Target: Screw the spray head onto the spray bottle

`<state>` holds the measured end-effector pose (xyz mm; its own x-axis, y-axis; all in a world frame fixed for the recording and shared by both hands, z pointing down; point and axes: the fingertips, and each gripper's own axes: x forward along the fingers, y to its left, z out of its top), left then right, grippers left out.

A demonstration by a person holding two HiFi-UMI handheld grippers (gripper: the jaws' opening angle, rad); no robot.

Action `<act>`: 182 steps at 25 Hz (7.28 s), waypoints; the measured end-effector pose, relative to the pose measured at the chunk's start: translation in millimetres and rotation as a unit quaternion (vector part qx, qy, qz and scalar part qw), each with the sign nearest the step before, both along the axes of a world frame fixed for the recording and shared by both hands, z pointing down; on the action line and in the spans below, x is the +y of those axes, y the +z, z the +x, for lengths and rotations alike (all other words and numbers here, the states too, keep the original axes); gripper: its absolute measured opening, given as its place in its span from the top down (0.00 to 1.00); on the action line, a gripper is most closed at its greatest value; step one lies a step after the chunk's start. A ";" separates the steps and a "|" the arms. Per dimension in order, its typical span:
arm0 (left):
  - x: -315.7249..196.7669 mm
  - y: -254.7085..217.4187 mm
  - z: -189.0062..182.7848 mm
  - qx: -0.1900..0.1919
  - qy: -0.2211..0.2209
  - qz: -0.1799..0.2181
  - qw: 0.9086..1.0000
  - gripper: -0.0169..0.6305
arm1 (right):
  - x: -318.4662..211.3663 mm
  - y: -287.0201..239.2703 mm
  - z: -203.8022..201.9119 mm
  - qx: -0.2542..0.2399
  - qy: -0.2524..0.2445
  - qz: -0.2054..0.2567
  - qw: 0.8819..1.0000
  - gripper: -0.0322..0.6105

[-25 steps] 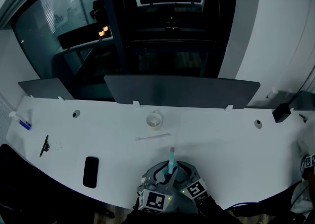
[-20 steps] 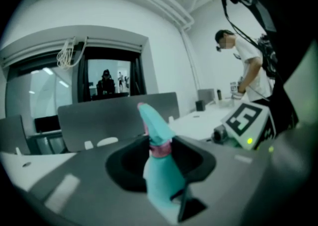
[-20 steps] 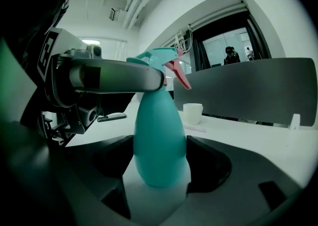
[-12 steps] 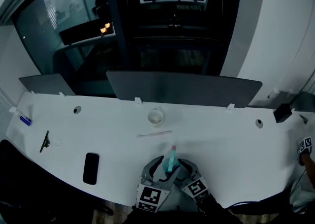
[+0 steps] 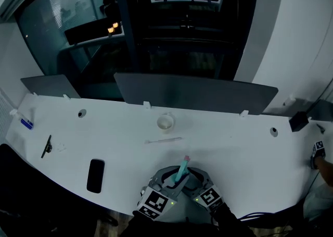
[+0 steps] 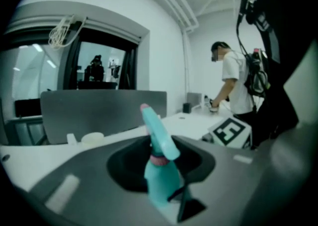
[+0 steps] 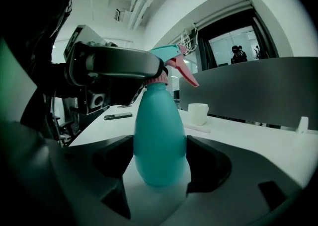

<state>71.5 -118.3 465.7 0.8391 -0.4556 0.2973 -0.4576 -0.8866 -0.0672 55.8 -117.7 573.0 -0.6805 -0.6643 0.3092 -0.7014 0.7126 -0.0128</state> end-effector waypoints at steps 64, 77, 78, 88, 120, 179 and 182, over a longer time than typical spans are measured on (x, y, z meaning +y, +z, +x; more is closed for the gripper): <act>4.8 -1.4 -20.7 -0.007 -0.146 0.054 0.988 0.77 | 13.3 -28.4 -23.6 0.010 0.099 0.007 0.995 0.47; 34.1 3.0 -33.2 -0.015 0.164 0.000 0.986 0.77 | 32.0 -14.6 -38.6 0.017 -0.288 -0.069 0.955 0.47; 31.9 2.4 -32.8 -0.007 0.144 0.006 0.990 0.77 | 30.8 -17.8 -36.1 0.004 -0.260 -0.075 0.963 0.47; 6.5 -0.2 -28.2 0.037 -0.142 0.040 0.988 0.77 | 15.1 -25.9 -33.4 0.035 0.094 0.034 0.994 0.47; -4.1 -3.8 -30.2 0.088 -0.182 0.028 0.979 0.77 | 4.5 -25.0 -27.0 0.015 0.097 0.051 0.994 0.46; -6.7 -2.5 -40.3 0.151 -0.231 0.023 0.961 0.78 | -3.2 -20.6 -23.6 -0.098 0.133 0.002 0.986 0.46; -3.5 5.0 -38.5 0.137 -0.173 0.013 0.975 0.78 | -4.1 -27.2 -24.8 -0.089 0.074 0.003 0.993 0.46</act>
